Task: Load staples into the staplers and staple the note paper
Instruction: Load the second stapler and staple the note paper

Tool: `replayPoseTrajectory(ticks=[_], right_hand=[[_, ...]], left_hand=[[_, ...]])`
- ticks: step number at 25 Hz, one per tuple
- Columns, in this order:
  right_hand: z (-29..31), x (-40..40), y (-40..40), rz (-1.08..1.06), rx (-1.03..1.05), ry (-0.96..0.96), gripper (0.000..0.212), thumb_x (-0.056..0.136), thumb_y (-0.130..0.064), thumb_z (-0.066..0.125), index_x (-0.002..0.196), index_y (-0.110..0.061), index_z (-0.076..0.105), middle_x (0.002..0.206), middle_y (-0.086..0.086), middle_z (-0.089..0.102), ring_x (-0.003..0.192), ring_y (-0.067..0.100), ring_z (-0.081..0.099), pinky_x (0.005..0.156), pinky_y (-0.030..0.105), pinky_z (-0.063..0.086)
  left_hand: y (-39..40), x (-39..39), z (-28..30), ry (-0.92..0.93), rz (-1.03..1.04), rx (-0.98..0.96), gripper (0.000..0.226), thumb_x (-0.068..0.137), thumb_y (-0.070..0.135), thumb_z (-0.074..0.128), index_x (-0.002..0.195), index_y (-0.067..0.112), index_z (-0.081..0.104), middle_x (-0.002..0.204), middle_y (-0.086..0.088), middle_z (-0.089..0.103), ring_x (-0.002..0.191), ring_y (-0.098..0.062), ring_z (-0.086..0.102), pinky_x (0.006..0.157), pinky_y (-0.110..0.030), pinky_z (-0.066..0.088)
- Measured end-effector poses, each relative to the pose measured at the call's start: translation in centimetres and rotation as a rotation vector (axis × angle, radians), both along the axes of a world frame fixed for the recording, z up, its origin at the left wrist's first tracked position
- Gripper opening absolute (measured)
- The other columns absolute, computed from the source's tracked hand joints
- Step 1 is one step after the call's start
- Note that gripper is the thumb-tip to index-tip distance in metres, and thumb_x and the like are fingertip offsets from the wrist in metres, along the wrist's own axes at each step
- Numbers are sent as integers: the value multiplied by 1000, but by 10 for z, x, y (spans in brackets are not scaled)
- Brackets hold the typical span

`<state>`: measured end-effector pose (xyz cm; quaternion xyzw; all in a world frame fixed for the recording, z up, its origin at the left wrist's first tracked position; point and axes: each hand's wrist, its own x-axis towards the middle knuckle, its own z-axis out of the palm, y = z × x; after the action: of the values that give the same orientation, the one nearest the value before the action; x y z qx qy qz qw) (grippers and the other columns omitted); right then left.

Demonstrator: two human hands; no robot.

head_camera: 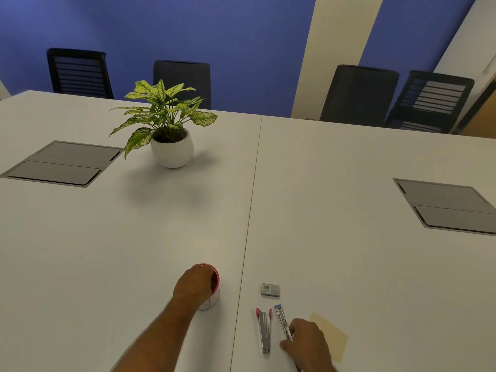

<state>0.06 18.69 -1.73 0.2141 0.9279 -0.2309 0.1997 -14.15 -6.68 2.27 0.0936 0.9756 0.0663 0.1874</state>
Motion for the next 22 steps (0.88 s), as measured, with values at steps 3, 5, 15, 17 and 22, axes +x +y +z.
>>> replayPoseTrajectory(ticks=[3, 5, 15, 17, 22], right_hand=[[-1, 0, 2, -11, -19, 0, 32, 68, -49, 69, 90, -27, 60, 101, -5, 65, 93, 15, 62, 77, 26, 46], [-1, 0, 3, -36, -20, 17, 35, 65, -55, 69, 87, -30, 58, 97, -8, 63, 89, 13, 60, 74, 25, 45], [8, -36, 10, -261, -347, 223, 41, 77, -15, 77, 116, -15, 66, 97, -3, 68, 85, 14, 64, 77, 21, 47], [8, -42, 9, -254, -443, 158, 54, 79, -7, 71, 129, -15, 56, 113, 0, 64, 97, 15, 60, 78, 19, 44], [4, -50, 8, -188, -526, 28, 77, 83, 1, 58, 151, -20, 29, 147, 3, 47, 125, 17, 47, 85, 21, 47]], left_hand=[[-3, 3, 9, 134, 14, 7, 21, 89, 23, 58, 108, 18, 67, 105, -1, 71, 91, -19, 67, 73, -24, 49], [-6, 3, 10, 339, -70, 51, 6, 82, 20, 64, 84, 15, 66, 78, 1, 70, 60, -15, 55, 52, -21, 35], [64, 20, -3, 201, -124, 546, 26, 89, 30, 62, 112, 21, 65, 104, 7, 68, 96, -10, 60, 81, -20, 43], [81, 28, -13, -31, 59, 598, 43, 89, 27, 63, 131, 21, 54, 126, 4, 62, 109, -10, 54, 86, -17, 40], [108, 41, -23, -459, 388, 833, 74, 90, 0, 56, 153, 19, 21, 153, -11, 39, 116, -19, 51, 51, -6, 49]])
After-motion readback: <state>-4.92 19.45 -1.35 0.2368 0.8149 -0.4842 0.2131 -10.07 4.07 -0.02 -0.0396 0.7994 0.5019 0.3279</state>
